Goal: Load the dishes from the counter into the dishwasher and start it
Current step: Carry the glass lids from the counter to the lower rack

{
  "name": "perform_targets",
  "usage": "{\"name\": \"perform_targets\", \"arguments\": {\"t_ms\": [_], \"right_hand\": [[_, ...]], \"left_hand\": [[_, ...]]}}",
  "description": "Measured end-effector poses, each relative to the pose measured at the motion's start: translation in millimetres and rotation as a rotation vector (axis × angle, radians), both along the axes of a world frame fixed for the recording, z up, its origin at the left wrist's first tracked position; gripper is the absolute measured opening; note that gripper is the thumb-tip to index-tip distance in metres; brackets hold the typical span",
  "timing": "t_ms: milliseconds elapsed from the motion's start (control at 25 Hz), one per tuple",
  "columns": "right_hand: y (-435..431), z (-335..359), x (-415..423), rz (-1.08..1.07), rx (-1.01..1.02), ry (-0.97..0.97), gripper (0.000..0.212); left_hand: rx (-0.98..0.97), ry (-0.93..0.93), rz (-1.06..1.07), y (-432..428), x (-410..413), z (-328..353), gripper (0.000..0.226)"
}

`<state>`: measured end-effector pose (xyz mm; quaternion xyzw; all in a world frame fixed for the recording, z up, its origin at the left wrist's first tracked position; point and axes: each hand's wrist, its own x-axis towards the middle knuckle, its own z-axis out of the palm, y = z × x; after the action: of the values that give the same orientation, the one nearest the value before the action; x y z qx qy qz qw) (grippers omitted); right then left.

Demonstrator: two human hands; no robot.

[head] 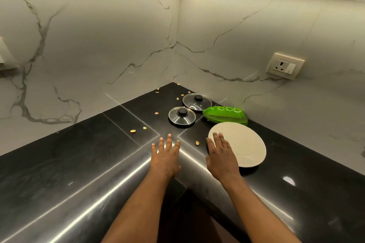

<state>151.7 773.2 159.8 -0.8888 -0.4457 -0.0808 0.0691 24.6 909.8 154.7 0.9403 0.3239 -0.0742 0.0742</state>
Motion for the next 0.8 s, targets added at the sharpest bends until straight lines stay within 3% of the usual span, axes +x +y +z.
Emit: {"name": "perform_targets", "arguments": {"t_ms": [360,640,800], "right_hand": [[76.7,-11.7,88.3,-0.089,-0.105,-0.021,0.061],[147.0,-5.7,164.8,-0.025,-0.165,-0.058,0.064],[195.9,-12.0,207.8,0.052,-0.208,-0.080,0.061]], "left_hand": [[-0.153,0.125,0.044,97.0,90.1,-34.8,0.112],[-0.223,0.216,0.250,150.2,147.9,-45.5,0.140],[-0.358,0.334,0.309,175.4,163.2,-59.7,0.142]]}}
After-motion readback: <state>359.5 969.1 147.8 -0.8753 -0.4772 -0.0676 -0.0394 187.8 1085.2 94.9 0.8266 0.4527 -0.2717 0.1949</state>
